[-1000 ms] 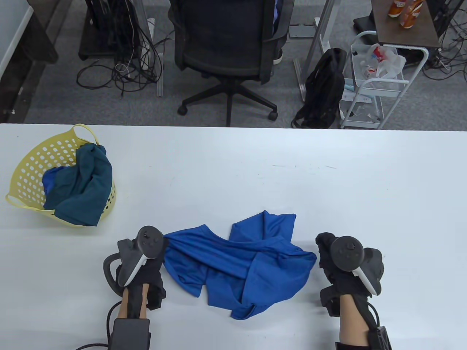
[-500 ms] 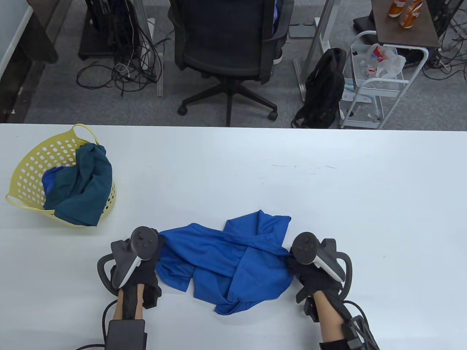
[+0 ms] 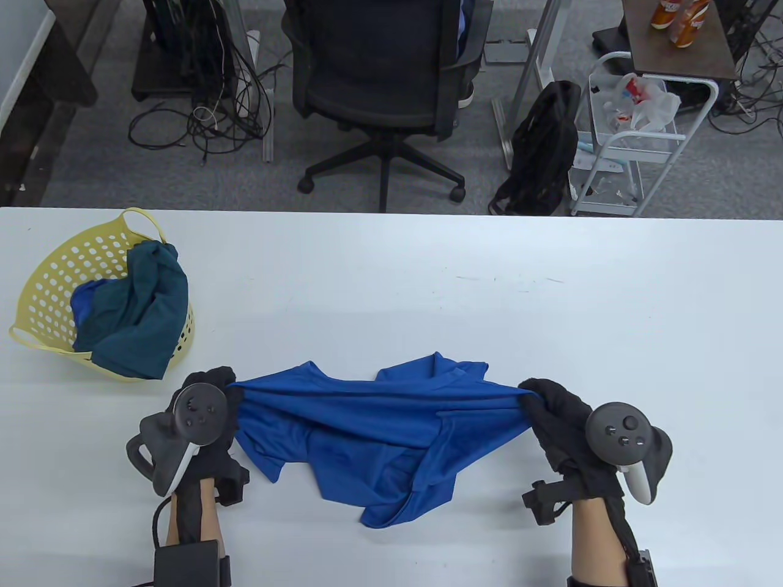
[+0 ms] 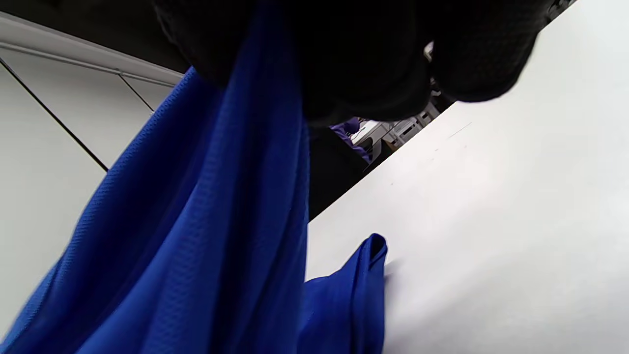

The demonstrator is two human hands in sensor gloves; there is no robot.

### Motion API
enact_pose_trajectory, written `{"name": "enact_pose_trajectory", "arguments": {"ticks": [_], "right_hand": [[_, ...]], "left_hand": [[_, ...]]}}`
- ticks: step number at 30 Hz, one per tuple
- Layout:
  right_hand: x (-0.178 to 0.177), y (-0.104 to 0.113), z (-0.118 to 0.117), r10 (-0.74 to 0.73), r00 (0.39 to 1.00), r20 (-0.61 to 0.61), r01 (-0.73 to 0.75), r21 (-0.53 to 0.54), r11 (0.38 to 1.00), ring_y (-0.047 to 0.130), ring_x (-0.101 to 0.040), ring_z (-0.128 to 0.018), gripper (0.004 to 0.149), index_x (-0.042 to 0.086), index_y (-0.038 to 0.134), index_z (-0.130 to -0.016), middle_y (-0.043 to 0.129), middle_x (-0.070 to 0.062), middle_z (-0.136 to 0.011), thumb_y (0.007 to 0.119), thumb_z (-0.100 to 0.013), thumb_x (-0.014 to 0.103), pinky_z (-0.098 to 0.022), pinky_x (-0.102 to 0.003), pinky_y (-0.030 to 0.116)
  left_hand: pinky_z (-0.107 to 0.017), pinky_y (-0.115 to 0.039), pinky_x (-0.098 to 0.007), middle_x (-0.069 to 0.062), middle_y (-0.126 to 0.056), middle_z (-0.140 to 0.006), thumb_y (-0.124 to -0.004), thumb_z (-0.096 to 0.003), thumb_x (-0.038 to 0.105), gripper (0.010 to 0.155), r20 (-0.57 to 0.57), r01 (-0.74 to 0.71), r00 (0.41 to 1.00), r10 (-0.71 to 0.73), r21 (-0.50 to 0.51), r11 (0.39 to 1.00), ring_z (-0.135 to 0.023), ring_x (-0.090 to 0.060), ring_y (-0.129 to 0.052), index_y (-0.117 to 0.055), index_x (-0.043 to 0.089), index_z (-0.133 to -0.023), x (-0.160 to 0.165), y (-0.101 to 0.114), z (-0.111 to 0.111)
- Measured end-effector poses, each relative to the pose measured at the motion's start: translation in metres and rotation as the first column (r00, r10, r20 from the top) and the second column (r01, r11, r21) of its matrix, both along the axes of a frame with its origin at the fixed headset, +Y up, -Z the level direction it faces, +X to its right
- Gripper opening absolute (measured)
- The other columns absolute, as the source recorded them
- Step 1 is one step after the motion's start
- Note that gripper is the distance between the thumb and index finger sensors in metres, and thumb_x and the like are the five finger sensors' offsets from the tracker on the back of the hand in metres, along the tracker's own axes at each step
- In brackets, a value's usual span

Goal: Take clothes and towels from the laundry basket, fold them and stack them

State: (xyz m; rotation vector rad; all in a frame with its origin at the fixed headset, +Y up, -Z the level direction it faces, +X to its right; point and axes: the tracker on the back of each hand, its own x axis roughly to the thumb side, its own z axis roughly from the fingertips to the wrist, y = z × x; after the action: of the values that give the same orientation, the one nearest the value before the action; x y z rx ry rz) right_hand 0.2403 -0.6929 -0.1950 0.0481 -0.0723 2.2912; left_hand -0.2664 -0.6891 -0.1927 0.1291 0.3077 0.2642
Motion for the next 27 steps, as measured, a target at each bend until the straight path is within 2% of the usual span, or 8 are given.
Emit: {"name": "enact_pose_trajectory", "arguments": {"ticks": [5,9,14,17,21,22,24,27], "right_hand": [[-0.001,0.008,0.004,0.000,0.999,0.034,0.001,-0.018,1.000,0.076,-0.048,-0.078,0.039,0.003,0.082,-0.092,0.071,-0.029,-0.099,0.071,-0.062,0.025,-0.061,-0.070,0.061],[-0.015,0.016,0.010,0.464,0.852,0.243,-0.481,0.012,0.877,0.054,-0.061,-0.089,0.040,0.011,0.082,-0.096,0.051,-0.037,-0.111,0.074,-0.060,0.028,-0.063,-0.075,0.049],[-0.028,0.016,0.013,0.688,0.624,0.370,-0.731,-0.034,0.681,0.063,-0.052,-0.084,0.041,0.014,0.081,-0.096,0.053,-0.036,-0.111,0.074,-0.060,0.034,-0.058,-0.059,0.067],[-0.030,0.017,0.013,0.716,0.595,0.365,-0.750,-0.066,0.658,0.090,-0.026,-0.054,0.040,0.016,0.082,-0.095,0.066,-0.032,-0.104,0.077,-0.059,0.033,-0.034,-0.035,0.083],[-0.015,0.019,0.012,0.549,0.768,0.331,-0.568,-0.046,0.822,0.093,-0.009,-0.035,0.037,0.015,0.085,-0.092,0.078,-0.027,-0.097,0.081,-0.056,0.026,-0.018,-0.021,0.085],[-0.005,0.018,0.011,0.391,0.873,0.292,-0.393,-0.053,0.918,0.094,-0.008,-0.033,0.037,0.013,0.085,-0.092,0.079,-0.027,-0.096,0.080,-0.056,0.021,-0.017,-0.020,0.086],[0.008,0.013,0.009,0.146,0.961,0.235,-0.132,-0.075,0.988,0.096,-0.007,-0.032,0.036,0.008,0.084,-0.092,0.079,-0.029,-0.095,0.075,-0.058,0.015,-0.015,-0.018,0.087],[0.022,0.003,0.005,-0.271,0.954,0.131,0.289,-0.152,0.945,0.099,-0.009,-0.037,0.037,0.001,0.078,-0.094,0.073,-0.035,-0.098,0.069,-0.059,0.009,-0.018,-0.018,0.092]], "left_hand": [[-0.063,-0.082,-0.049,0.004,-0.088,-0.088,-0.085,-0.0474,0.039,0.049,0.001,0.031,1.000,-0.031,-0.008,0.999,-0.069,-0.016,-0.096,-0.078,0.031,-0.095,0.003,-0.001,0.000],[-0.065,-0.080,-0.051,0.003,-0.089,-0.088,-0.085,-0.0471,0.043,0.052,0.008,0.125,0.992,-0.126,0.012,0.992,-0.070,-0.018,-0.096,-0.081,0.029,-0.097,0.012,0.000,0.000],[-0.047,-0.087,-0.035,0.001,-0.087,-0.094,-0.081,-0.0454,0.052,0.048,-0.042,0.300,0.953,-0.299,0.027,0.954,-0.062,-0.013,-0.098,-0.084,0.039,-0.092,0.025,0.001,0.000],[-0.026,-0.090,-0.020,0.001,-0.090,-0.095,-0.083,-0.0483,0.044,0.046,-0.024,0.222,0.975,-0.221,0.026,0.975,-0.037,0.000,-0.102,-0.083,0.037,-0.094,0.028,0.003,-0.001],[-0.020,-0.092,-0.013,-0.006,-0.087,-0.100,-0.079,-0.0544,0.036,0.045,0.029,-0.182,0.983,0.182,-0.028,0.983,-0.033,0.005,-0.105,-0.077,0.031,-0.099,0.017,-0.002,-0.003],[-0.020,-0.093,-0.012,-0.009,-0.085,-0.102,-0.078,-0.0561,0.033,0.045,0.035,-0.334,0.941,0.336,-0.036,0.942,-0.035,0.005,-0.106,-0.075,0.028,-0.100,0.012,-0.005,-0.003],[-0.022,-0.095,-0.012,-0.012,-0.082,-0.105,-0.076,-0.0586,0.029,0.041,0.048,-0.532,0.845,0.532,-0.020,0.847,-0.041,0.003,-0.109,-0.073,0.028,-0.099,0.004,-0.009,-0.003],[-0.030,-0.100,-0.014,-0.019,-0.078,-0.106,-0.073,-0.0607,0.027,0.040,0.074,-0.702,0.710,0.701,-0.005,0.712,-0.054,-0.004,-0.110,-0.070,0.022,-0.100,-0.003,-0.012,-0.003]]}}
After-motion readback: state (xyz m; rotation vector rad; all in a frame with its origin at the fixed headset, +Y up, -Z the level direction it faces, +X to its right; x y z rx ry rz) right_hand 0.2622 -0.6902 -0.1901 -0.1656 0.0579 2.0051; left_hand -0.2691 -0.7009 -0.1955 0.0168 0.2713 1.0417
